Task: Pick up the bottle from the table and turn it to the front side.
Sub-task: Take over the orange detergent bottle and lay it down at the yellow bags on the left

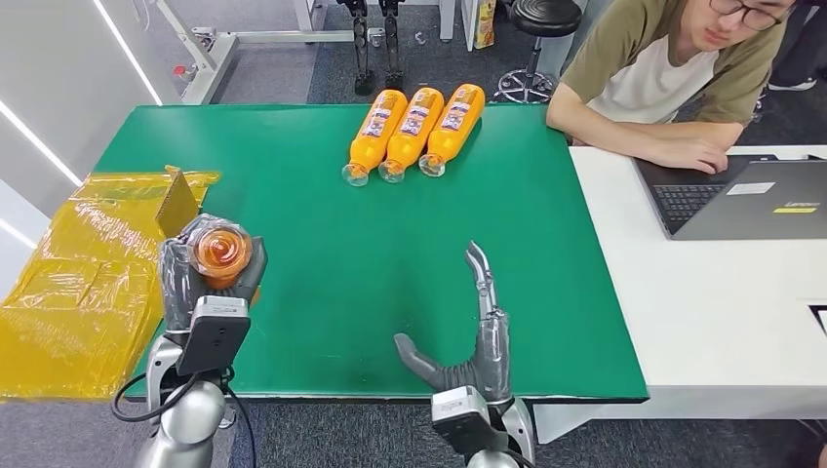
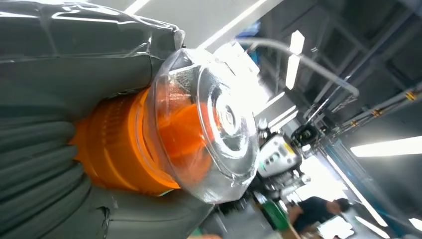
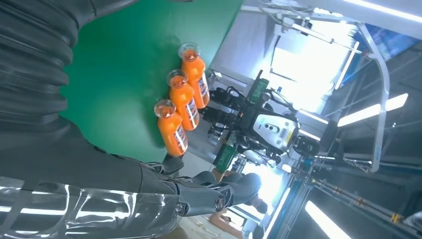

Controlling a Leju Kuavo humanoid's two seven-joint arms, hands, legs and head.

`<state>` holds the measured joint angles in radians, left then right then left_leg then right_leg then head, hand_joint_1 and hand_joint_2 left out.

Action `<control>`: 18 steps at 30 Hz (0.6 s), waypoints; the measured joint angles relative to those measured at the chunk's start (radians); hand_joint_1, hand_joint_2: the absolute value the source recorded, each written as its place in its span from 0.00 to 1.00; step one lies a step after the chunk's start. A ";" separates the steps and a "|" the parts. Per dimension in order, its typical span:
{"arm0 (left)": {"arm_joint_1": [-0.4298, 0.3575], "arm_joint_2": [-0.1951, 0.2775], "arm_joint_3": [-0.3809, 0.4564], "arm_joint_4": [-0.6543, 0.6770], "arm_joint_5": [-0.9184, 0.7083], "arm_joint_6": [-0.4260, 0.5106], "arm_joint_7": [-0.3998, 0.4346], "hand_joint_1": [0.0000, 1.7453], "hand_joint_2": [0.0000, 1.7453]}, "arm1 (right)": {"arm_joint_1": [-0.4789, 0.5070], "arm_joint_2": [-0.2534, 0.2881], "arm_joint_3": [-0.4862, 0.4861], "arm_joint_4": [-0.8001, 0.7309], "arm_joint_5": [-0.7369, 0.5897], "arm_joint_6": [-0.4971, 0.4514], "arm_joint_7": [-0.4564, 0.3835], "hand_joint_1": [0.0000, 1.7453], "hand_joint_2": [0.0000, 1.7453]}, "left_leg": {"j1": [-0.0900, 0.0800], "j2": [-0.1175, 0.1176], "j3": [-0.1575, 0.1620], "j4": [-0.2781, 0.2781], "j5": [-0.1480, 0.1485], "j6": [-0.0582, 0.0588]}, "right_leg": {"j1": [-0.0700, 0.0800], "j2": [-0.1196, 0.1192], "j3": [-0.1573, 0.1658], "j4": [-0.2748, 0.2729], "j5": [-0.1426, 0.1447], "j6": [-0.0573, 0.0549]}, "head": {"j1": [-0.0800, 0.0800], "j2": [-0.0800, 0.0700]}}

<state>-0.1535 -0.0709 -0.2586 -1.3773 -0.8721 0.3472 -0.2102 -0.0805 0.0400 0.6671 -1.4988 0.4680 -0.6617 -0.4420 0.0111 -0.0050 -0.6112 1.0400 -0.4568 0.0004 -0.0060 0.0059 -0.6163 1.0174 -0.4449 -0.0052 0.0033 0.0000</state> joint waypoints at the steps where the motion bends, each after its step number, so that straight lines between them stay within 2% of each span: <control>1: -0.015 0.030 0.002 0.007 -0.047 0.003 0.015 0.96 1.00 | 0.003 0.002 0.000 -0.011 -0.010 0.002 -0.004 0.00 1.00 | 0.000 0.000 0.000 0.000 0.000 0.000 | 0.000 0.000 0.000 0.000 0.000 0.000 | 0.000 0.000; 2: -0.035 0.062 0.002 0.020 -0.091 0.002 0.026 0.92 1.00 | 0.006 0.003 0.000 -0.022 -0.016 0.006 -0.006 0.00 1.00 | 0.000 0.000 0.000 0.000 0.000 0.000 | 0.000 0.000 0.000 0.000 0.000 0.000 | 0.000 0.000; 4: -0.088 0.137 -0.001 0.066 -0.168 -0.011 0.029 0.91 1.00 | 0.011 0.004 0.000 -0.042 -0.021 0.024 -0.006 0.00 1.00 | 0.000 0.000 0.001 0.000 0.001 -0.001 | 0.000 0.000 0.000 0.001 0.001 -0.001 | 0.000 0.000; 7: -0.178 0.251 -0.019 0.163 -0.272 -0.023 0.015 1.00 1.00 | 0.015 0.005 0.000 -0.063 -0.022 0.056 -0.003 0.00 1.00 | 0.000 0.002 0.001 0.000 0.002 -0.003 | 0.000 0.002 -0.001 0.002 0.002 -0.003 | 0.000 0.000; 9: -0.228 0.312 -0.033 0.223 -0.311 -0.040 -0.002 1.00 1.00 | 0.020 0.005 0.000 -0.073 -0.023 0.068 -0.005 0.00 1.00 | 0.000 0.003 0.001 0.000 0.003 -0.004 | 0.000 0.003 -0.002 0.002 0.003 -0.004 | 0.000 0.000; 11: -0.281 0.366 -0.061 0.294 -0.336 -0.100 -0.050 1.00 1.00 | 0.026 0.006 -0.001 -0.079 -0.028 0.081 -0.012 0.00 1.00 | 0.000 0.004 0.001 0.000 0.003 -0.004 | 0.000 0.004 -0.002 0.002 0.003 -0.004 | 0.000 0.000; 14: -0.374 0.436 -0.127 0.451 -0.359 -0.172 -0.143 1.00 1.00 | 0.042 0.008 -0.001 -0.087 -0.037 0.109 -0.023 0.00 1.00 | 0.000 0.005 0.001 0.000 0.003 -0.004 | 0.000 0.005 -0.003 0.003 0.003 -0.005 | 0.000 0.000; 18: -0.475 0.478 -0.205 0.652 -0.387 -0.208 -0.156 1.00 1.00 | 0.056 0.017 -0.002 -0.092 -0.036 0.132 -0.027 0.00 1.00 | 0.000 0.008 0.001 0.000 0.003 -0.004 | 0.000 0.009 -0.004 0.003 0.004 -0.006 | 0.000 0.000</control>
<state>-0.6281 0.4072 -0.4633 -0.7255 -1.2589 0.1389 -0.3667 -0.0246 0.0568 0.6654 -1.5909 0.4319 -0.5293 -0.4686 0.0114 0.0030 -0.6098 1.0399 -0.4538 -0.0041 -0.0057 0.0145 -0.6200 1.0203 -0.4410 -0.0110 0.0036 0.0000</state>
